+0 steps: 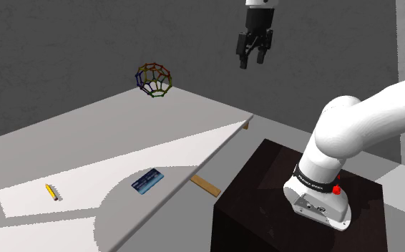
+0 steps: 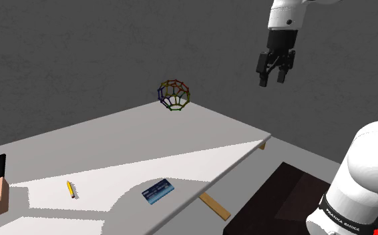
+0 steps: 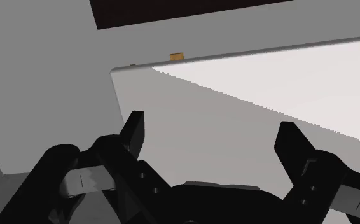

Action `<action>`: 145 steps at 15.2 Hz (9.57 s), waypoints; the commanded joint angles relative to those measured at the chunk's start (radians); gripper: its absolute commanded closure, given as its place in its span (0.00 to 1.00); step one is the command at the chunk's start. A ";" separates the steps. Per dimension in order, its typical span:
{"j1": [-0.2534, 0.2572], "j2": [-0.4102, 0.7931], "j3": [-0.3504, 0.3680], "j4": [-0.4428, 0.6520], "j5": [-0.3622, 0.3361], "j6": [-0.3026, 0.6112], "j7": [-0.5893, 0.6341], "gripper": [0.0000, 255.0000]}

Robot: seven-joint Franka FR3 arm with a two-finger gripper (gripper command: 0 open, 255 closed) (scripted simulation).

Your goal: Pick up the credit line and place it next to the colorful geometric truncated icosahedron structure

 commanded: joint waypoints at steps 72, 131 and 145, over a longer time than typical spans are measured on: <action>0.015 0.803 0.741 0.006 0.883 1.034 1.420 1.00; -0.209 0.637 0.363 0.407 0.667 0.266 1.363 1.00; -0.340 0.928 0.223 0.762 0.565 0.065 1.196 1.00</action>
